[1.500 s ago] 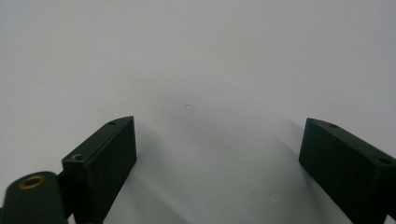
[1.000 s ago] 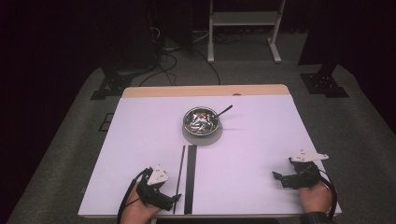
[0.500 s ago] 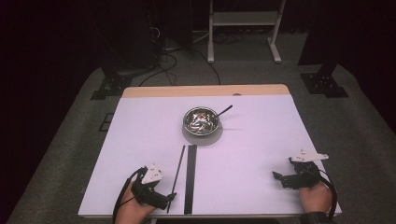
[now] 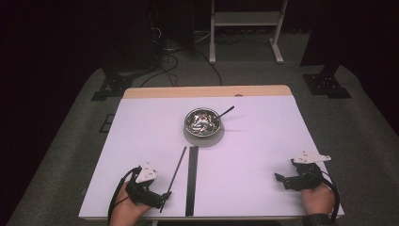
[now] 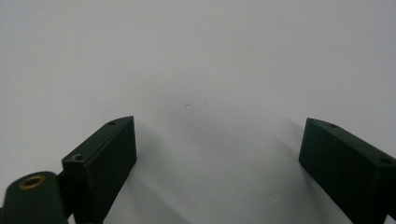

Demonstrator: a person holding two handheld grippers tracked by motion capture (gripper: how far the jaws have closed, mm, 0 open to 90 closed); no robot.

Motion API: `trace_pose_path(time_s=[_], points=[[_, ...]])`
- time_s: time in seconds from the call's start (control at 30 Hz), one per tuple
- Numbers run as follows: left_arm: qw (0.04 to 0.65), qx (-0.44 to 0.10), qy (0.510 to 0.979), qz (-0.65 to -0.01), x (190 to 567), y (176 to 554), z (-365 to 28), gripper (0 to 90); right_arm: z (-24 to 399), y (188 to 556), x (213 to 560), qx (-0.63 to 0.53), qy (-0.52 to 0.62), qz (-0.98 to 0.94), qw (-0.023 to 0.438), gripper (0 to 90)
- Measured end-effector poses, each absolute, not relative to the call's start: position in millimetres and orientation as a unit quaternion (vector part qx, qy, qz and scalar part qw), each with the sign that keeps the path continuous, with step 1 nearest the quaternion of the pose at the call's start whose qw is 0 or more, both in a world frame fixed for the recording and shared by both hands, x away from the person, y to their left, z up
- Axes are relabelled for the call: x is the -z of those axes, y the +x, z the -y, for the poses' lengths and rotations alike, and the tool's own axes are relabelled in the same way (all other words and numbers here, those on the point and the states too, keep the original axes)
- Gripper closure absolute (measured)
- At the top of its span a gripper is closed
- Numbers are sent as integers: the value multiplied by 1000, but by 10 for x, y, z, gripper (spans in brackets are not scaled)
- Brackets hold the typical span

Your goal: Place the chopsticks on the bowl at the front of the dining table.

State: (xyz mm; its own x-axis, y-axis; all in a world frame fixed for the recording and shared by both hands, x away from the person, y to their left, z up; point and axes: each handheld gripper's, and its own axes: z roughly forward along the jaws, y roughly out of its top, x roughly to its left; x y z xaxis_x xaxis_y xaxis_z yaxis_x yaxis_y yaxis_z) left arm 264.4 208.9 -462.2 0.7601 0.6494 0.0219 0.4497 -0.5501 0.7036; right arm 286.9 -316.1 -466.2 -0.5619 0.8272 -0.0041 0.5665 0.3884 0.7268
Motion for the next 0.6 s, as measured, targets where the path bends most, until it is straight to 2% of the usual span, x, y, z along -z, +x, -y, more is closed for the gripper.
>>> trace_pose_path(time_s=[0.6], points=[[349,-148,865,-330,4616,2729,-2282,0,3162,2870,4662,-349,429,-812,187,94]])
